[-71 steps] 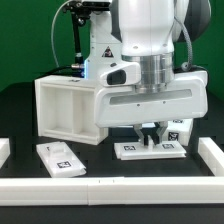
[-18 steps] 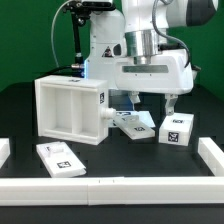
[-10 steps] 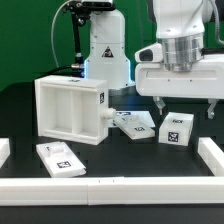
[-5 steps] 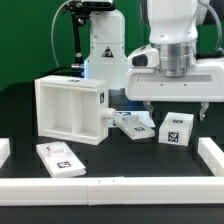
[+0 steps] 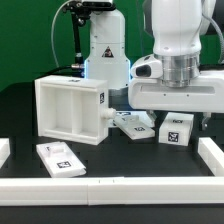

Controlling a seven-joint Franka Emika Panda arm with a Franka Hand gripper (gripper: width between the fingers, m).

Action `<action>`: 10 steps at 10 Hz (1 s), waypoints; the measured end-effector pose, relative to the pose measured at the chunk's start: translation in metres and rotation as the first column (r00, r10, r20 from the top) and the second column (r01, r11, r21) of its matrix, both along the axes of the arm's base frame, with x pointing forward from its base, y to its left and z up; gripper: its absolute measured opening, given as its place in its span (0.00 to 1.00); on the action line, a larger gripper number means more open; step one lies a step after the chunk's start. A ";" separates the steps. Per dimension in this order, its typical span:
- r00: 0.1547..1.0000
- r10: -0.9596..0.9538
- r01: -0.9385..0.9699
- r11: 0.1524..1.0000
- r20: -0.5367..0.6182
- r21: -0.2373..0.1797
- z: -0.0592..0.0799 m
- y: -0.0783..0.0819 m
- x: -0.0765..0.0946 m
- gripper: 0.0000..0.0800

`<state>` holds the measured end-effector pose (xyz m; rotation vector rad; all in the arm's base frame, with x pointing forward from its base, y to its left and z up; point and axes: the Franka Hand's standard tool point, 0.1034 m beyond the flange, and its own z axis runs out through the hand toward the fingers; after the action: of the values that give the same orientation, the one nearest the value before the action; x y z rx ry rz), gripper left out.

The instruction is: Assemble cabinet

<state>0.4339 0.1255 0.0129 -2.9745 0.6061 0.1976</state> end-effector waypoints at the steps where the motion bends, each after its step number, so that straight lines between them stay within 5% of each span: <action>1: 1.000 0.000 0.000 1.000 -0.002 -0.001 -0.001 0.000 -0.001 1.00; 3: 1.000 0.000 0.000 1.000 -0.002 -0.001 -0.001 0.000 -0.001 1.00; 5: 1.000 0.000 0.000 1.000 -0.001 -0.001 -0.001 0.000 -0.001 0.72; 6: 1.000 0.017 -0.017 1.000 -0.019 0.002 0.001 0.001 -0.003 0.70; 10: 0.995 0.061 -0.057 0.997 -0.085 0.043 0.049 0.006 0.019 0.70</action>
Offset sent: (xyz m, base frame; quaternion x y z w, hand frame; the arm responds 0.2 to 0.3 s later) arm 0.0000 0.0000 0.0000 0.0000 0.0000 0.0000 1.0000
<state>0.4532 0.1314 0.0623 -2.9600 0.5169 0.3401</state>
